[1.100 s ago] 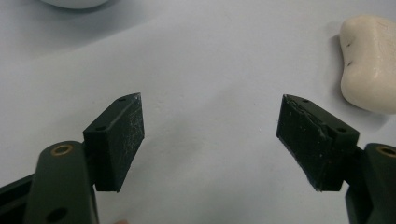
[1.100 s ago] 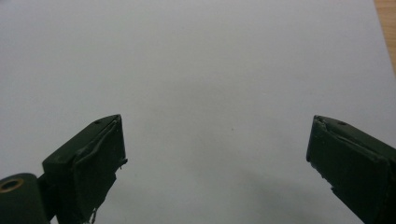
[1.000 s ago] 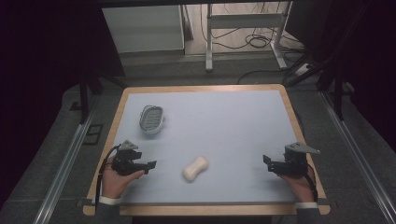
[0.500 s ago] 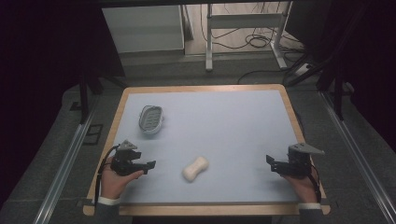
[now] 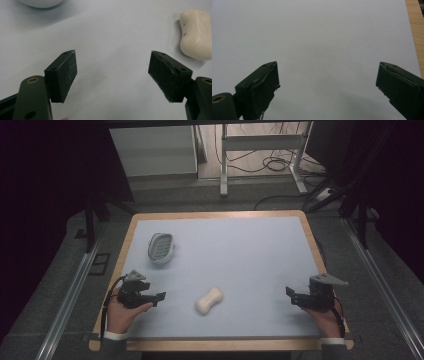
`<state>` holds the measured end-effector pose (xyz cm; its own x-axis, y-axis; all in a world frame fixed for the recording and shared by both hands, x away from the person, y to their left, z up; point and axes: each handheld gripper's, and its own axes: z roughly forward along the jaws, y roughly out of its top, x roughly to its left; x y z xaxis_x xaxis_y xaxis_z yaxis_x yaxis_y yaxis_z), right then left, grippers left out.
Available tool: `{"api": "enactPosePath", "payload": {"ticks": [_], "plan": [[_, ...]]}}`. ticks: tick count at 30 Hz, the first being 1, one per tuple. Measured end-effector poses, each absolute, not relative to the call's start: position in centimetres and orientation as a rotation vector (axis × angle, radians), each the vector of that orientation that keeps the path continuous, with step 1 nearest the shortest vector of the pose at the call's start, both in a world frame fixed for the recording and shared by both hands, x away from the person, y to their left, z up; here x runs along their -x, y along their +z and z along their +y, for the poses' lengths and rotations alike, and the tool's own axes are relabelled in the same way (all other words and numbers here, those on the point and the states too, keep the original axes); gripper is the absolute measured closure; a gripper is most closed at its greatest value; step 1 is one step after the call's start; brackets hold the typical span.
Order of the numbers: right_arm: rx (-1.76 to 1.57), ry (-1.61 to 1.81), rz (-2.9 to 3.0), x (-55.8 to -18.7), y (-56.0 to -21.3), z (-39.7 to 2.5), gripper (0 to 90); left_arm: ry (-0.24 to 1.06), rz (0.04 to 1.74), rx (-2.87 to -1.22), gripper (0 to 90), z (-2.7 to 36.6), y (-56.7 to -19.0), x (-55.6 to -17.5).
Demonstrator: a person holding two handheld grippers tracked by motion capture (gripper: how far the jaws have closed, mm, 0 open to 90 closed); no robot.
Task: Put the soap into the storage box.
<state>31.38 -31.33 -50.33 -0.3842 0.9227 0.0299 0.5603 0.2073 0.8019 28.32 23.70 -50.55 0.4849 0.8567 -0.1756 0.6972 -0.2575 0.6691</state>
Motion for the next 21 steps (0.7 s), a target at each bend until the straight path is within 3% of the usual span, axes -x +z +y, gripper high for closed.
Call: {"api": "enactPosePath", "payload": {"ticks": [21], "plan": [[-1.389,1.055,2.014,-31.1,-50.0,-32.0,5.0,0.304,1.255,-2.091,23.1,22.8,-47.4,-28.6]]}}
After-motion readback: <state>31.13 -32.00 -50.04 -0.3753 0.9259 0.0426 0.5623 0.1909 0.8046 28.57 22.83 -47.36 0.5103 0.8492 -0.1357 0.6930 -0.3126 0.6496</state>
